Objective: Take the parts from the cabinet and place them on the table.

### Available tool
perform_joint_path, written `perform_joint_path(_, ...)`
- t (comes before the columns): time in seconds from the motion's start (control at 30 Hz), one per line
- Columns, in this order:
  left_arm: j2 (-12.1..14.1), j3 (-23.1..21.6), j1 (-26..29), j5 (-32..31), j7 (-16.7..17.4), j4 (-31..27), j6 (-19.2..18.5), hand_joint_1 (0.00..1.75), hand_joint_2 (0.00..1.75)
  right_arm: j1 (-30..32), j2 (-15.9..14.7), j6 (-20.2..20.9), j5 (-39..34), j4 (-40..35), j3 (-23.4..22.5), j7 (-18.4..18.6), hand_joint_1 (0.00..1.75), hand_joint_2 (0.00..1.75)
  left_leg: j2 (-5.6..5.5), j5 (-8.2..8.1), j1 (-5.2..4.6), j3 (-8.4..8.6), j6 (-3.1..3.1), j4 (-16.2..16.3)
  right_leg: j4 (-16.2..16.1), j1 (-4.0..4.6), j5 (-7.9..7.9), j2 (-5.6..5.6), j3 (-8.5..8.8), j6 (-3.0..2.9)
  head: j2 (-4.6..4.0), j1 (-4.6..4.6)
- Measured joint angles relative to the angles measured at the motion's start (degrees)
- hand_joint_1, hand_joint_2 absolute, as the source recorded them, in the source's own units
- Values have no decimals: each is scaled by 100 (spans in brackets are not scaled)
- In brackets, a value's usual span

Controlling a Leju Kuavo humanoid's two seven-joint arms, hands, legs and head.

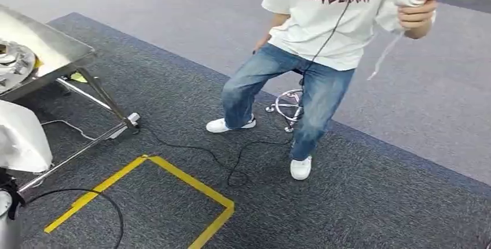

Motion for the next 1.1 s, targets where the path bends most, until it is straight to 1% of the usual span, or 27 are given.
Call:
perform_joint_path(0.03, -4, -4, -8, -2, 0, 0, -4, 175, 175, 7, 0, 2, 0, 0, 0, 2, 0, 0, -59, -1, 3, -4, 27, 0, 451, -13, -203, 107, -231, 8, 0, 28)
perform_joint_path(0.1, -13, -9, 2, -2, 0, 2, -15, 175, 175, 41, 0, 4, 0, 0, 0, 2, 0, 0, -226, -5, 1, -7, 39, 6, 1375, -14, -507, 168, -750, 29, 0, 31)
perform_joint_path(0.13, -15, -9, 9, -2, 0, 2, -15, 175, 175, 49, 0, 4, 0, 0, 0, 2, 0, 0, -312, -6, 1, -1, 38, 7, 1503, -14, -447, 172, -870, 33, 0, 28)
perform_joint_path(0.17, -20, -9, 7, -2, 2, 2, -15, 175, 175, 52, 0, 4, 0, 0, -2, 9, 0, 0, -394, -6, 1, 4, 37, 10, 1361, -15, -259, 175, -859, 27, 0, 31)
perform_joint_path(0.2, -22, -9, 5, -2, 2, 2, -15, 175, 175, 49, 0, 4, 0, 0, -2, 7, 0, 0, -486, -10, 3, 14, 33, 13, 979, -18, 31, 191, -724, 14, 0, 28)
perform_joint_path(0.23, -24, -9, 6, -2, 4, 2, -15, 175, 175, 44, 0, 4, 0, 0, -2, 7, 0, 0, -564, -17, 6, 29, 21, 16, 465, -29, 332, 276, -510, -9, 0, 28)
perform_joint_path(0.27, -24, -9, 3, -2, 9, 2, -15, 175, 175, 45, 0, 4, -2, 0, 0, 7, 0, 0, -632, -25, 10, 35, 7, 21, -32, -49, 568, 481, -301, -25, 0, 33)
perform_joint_path(0.3, -28, -9, 1, -2, 11, 4, -15, 175, 175, 40, 0, 7, 0, 0, 0, 7, 0, 0, -697, -35, -8, 13, -28, 43, -227, -84, 505, 849, -210, -48, 0, 22)
perform_joint_path(0.37, -31, -11, -17, -9, 28, 4, -15, 175, 175, 54, 0, 9, 0, 0, 0, 13, 0, 0, -850, -7, 39, -49, -113, 41, -288, -60, 494, 732, -139, -59, 0, 26)
perform_joint_path(0.43, -22, -7, -7, -26, 37, 4, -15, 175, 175, 49, 0, 9, -2, 2, -2, 11, 0, 0, -1003, 25, 52, -60, -197, 14, -326, -59, 517, 591, -106, -120, 0, 26)
perform_joint_path(0.47, -13, -7, 5, -33, 37, 7, -15, 175, 175, 38, 2, 9, -2, 0, -4, 9, 0, 0, -755, -31, 52, -67, -207, 79, -382, -85, 550, 486, -71, -172, 0, 20)
perform_joint_path(0.5, 4, -9, -35, -39, 37, 7, -15, 175, 175, 35, 2, 11, -2, 0, -4, 4, 0, 0, -424, -193, 22, -162, -240, 284, -395, -72, 539, 408, -51, -202, 0, -12)
perform_joint_path(0.53, 2, -13, -63, -39, 39, 7, -15, 175, 175, 44, 2, 18, 0, 2, -4, 7, 0, 0, -292, -390, 28, -317, -262, 625, -394, -65, 530, 327, -42, -217, 0, -26)
perform_joint_path(0.6, 4, -18, -45, -42, 50, 15, -15, 175, 175, 64, 2, 39, 7, 2, -4, 7, 0, 0, -186, -789, 49, -743, -302, 1554, -391, -52, 501, 133, -30, -244, 0, -24)
perform_joint_path(0.63, 4, -15, -38, -46, 55, 22, -15, 175, 175, 62, 2, 46, 9, 2, -4, 7, 0, 0, -175, -818, 56, -850, -320, 1777, -389, -52, 490, 49, -26, -245, 0, -26)
perform_joint_path(0.67, 4, -18, -37, -52, 59, 26, -15, 175, 175, 57, 4, 52, 9, 2, -4, 4, 0, 0, -161, -708, 65, -814, -332, 1718, -388, -52, 475, -36, -11, -236, 0, -24)
perform_joint_path(0.7, 7, -17, -41, -57, 61, 26, -15, 175, 175, 49, 11, 59, 9, 4, -4, -2, 0, 0, -135, -489, 73, -656, -337, 1411, -386, -52, 456, -121, 8, -229, 0, -26)
perform_joint_path(0.73, 11, -15, -47, -57, 63, 26, -15, 175, 175, 40, 15, 61, 9, 7, -4, -2, 0, 0, -71, -221, 75, -393, -332, 908, -383, -53, 432, -196, 42, -210, 0, -24)
perform_joint_path(0.77, 20, -17, -55, -63, 68, 26, -15, 175, 175, 34, 22, 70, 11, 7, -4, -2, 0, 0, 96, 7, 73, -125, -318, 396, -380, -52, 402, -262, 82, -187, 0, -26)
perform_joint_path(0.8, 22, -17, -70, -74, 70, 26, -17, 175, 175, 35, 24, 72, 13, 7, -4, -2, 0, 0, 391, -58, 7, 22, -301, 145, -378, -18, 374, -317, 101, -147, 0, -26)
perform_joint_path(0.83, 20, -22, -101, -81, 79, 26, -22, 175, 175, 32, 24, 72, 13, 9, -2, -11, 0, 0, 358, -53, -12, 23, -217, 51, -344, 21, 342, -376, 91, -108, 0, -39)
perform_joint_path(0.93, 28, -18, -88, -90, 87, 33, -15, 175, 175, 3, 24, 74, 24, 9, -4, -2, 0, 0, 152, -51, -20, -29, -113, 67, -384, 32, 314, -611, 160, -49, 0, -11)
perform_joint_path(0.97, 31, -20, -88, -101, 87, 31, -13, 175, 175, -6, 24, 74, 31, 9, -4, 0, 0, 0, 89, -29, 23, 2, -67, 29, -371, 15, 253, -580, 127, 0, 0, -7)
perform_joint_path(1.0, 28, -20, -100, -103, 85, 31, -11, 175, 175, -25, 24, 76, 31, 9, -2, -2, 0, 0, 50, -30, 32, 10, -42, 28, -214, -5, 137, -230, 79, 31, 0, 26)
perform_joint_path(1.03, 28, -17, -123, -98, 87, 33, -11, 175, 175, -31, 24, 76, 31, 9, -2, -2, 0, 0, -8, -26, 38, 3, -6, 29, 147, -13, -54, -6, -90, 34, 0, 37)
perform_joint_path(1.07, 22, -20, -125, -101, 85, 35, -13, 175, 175, -24, 24, 77, 31, 9, 0, 0, 0, 0, -77, -24, 38, -7, 15, 30, 663, -15, -271, 107, -351, 42, 0, 48)
perform_joint_path(1.1, 20, -24, -120, -101, 85, 42, -13, 175, 175, -6, 24, 76, 31, 9, -2, 0, 0, 0, -157, -23, 36, -15, 16, 31, 1155, -15, -441, 151, -620, 46, 0, 52)
